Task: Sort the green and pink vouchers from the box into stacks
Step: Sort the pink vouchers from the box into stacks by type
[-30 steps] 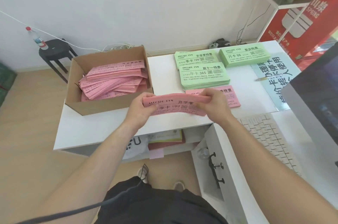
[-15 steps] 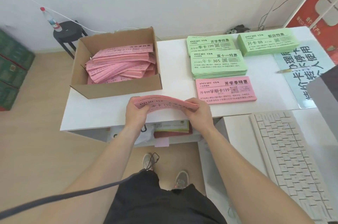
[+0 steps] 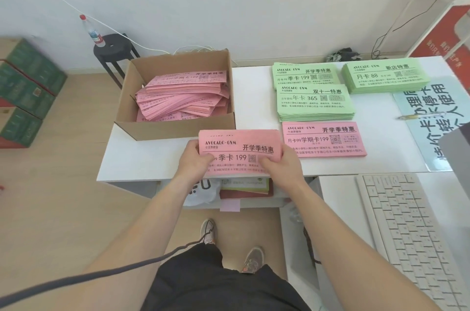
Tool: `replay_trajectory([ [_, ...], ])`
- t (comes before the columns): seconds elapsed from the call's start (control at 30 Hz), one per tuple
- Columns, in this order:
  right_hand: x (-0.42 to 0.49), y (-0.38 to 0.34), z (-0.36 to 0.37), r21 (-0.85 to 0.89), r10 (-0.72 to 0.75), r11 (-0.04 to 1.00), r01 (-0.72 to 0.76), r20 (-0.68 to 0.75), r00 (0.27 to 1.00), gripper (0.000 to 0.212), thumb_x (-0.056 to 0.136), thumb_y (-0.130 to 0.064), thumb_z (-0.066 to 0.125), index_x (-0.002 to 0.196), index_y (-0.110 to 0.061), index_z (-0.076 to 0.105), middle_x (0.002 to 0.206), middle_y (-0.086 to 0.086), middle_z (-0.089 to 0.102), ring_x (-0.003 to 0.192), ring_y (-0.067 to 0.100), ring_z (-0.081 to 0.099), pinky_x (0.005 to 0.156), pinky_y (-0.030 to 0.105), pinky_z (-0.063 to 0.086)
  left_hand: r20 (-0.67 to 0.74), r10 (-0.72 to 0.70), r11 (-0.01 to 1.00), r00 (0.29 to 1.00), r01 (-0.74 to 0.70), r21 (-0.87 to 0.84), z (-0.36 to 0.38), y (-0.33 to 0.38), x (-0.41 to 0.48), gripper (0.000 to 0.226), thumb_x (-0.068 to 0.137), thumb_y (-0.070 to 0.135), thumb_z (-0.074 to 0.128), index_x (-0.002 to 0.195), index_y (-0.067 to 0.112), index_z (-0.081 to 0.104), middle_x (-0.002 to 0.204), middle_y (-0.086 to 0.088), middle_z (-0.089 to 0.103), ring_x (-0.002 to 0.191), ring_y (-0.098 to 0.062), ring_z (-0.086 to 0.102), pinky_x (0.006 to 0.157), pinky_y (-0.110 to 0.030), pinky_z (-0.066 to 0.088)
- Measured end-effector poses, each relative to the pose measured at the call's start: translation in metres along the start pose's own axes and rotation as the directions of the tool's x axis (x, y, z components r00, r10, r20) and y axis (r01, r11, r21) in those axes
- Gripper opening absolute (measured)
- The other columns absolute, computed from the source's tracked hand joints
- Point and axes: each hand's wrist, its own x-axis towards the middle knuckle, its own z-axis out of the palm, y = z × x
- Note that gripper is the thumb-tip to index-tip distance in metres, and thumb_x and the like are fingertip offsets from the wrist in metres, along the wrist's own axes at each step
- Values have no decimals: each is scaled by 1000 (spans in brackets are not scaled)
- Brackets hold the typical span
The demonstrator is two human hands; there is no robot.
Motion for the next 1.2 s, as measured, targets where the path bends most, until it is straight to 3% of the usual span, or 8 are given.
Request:
replay_trajectory([
  [0.1, 2, -7, 1, -39, 42, 999, -38, 99, 994, 29, 86, -5, 66, 99, -31, 66, 96, -18, 73, 95, 4, 69, 78, 25, 56, -13, -51, 989, 999, 52, 141, -9, 0, 0, 47, 91, 10, 66, 134, 10, 46, 126, -7, 64, 103, -22, 62, 85, -32, 47],
  [0.2, 5, -9, 4, -95, 94, 992, -82, 131, 987, 29, 85, -2, 63, 104, -25, 66, 97, -16, 73, 95, 9, 69, 75, 23, 54, -63, 64, 954, 996, -42, 298, -12, 1, -5, 52, 89, 17, 70, 136, 14, 48, 132, -6, 53, 113, -23, 58, 92, -33, 45],
  [0.37, 8, -9, 10, -125, 109, 988, -95, 115, 987, 29, 85, -4, 63, 107, -22, 66, 100, -9, 74, 96, 14, 70, 77, 28, 56, 291, 155, 958, 944, -215, 189, 14, 12, -21, 19, 95, 12, 62, 107, 26, 68, 113, 8, 69, 99, -12, 65, 79, -20, 48],
  [0.47, 1, -16, 14, -9, 84, 997, -83, 105, 991, 18, 93, -20, 61, 107, -28, 68, 101, -9, 74, 94, 15, 70, 74, 24, 55, 385, 128, 978, 914, -182, 107, 32, 16, -26, 18, 94, 26, 66, 112, 29, 66, 112, 15, 69, 103, -10, 67, 89, -32, 55],
  [0.63, -7, -16, 23, 205, 105, 968, -146, 200, 974, 35, 107, -31, 41, 128, -32, 69, 123, -2, 67, 90, 20, 72, 70, 37, 62, 389, 24, 1000, 921, -22, -9, 33, 27, -25, 42, 85, 61, 67, 112, 29, 63, 107, 14, 71, 98, -6, 70, 82, -36, 59],
  [0.83, -7, -11, 29, 56, 84, 994, -92, 131, 988, 36, 95, -20, 65, 128, -34, 65, 119, -4, 62, 90, 22, 71, 76, 46, 63, 403, 33, 999, 914, -24, -26, 28, 24, -17, 31, 101, 48, 51, 111, 26, 70, 107, -1, 76, 101, -22, 72, 92, -51, 57],
  [1.1, -10, -9, 23, 42, 98, 994, -104, 126, 987, 38, 91, -21, 70, 127, -33, 64, 118, -6, 63, 88, 22, 70, 75, 38, 63, 311, 44, 998, 949, -55, 27, 35, 16, -15, 37, 102, 49, 38, 127, 28, 56, 123, 4, 66, 117, -20, 60, 103, -50, 48],
  [1.2, -11, -9, 22, 51, 99, 993, -105, 112, 989, 37, 91, -24, 71, 126, -33, 64, 117, -7, 64, 88, 22, 70, 74, 38, 63, 306, 52, 998, 951, -61, 20, 37, 17, -14, 33, 102, 45, 37, 119, 27, 59, 117, -4, 68, 112, -26, 62, 101, -52, 49],
])
